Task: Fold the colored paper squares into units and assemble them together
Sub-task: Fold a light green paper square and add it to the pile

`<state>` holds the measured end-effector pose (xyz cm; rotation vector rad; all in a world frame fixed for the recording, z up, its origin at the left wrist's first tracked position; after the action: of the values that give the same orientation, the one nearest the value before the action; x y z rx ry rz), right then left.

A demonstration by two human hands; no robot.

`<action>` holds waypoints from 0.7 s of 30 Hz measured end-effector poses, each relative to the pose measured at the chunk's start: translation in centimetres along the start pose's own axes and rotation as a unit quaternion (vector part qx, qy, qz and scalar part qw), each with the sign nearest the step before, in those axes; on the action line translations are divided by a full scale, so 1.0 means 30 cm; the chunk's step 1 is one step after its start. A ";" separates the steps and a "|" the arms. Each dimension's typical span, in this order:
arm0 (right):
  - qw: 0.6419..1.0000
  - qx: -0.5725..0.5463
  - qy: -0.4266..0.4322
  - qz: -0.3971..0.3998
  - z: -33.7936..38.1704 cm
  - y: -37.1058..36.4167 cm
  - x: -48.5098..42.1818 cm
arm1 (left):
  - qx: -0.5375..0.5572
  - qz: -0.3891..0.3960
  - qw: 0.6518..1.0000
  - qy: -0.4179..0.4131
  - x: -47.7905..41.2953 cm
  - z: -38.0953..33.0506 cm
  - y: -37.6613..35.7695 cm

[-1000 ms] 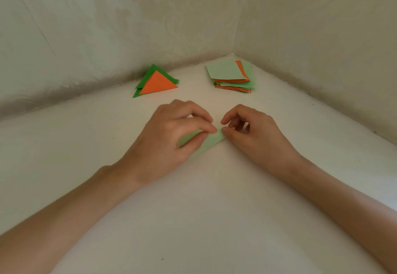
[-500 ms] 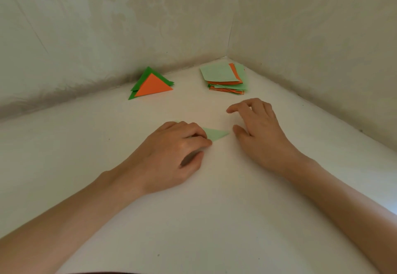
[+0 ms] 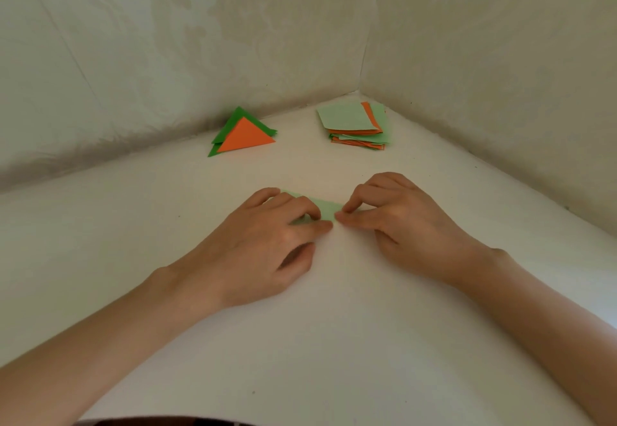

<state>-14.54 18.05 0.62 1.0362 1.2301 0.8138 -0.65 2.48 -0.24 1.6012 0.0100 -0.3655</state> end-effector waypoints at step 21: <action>1.000 -0.024 0.009 0.002 -0.001 -0.011 0.010 | 0.047 -0.040 0.998 -0.014 0.044 0.021 0.011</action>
<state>-14.52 18.21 0.21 0.9945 1.2177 0.8531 0.52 1.57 -0.26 1.6911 0.0357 -0.4563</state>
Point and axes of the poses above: each hand's wrist, its own x-axis away from the middle knuckle, its own y-axis out of the back of the hand, z = x × y, the point moved 1 cm from there along -x, towards the middle knuckle, and after that the axes turned 5 degrees about -y, right-handed, at the moved point
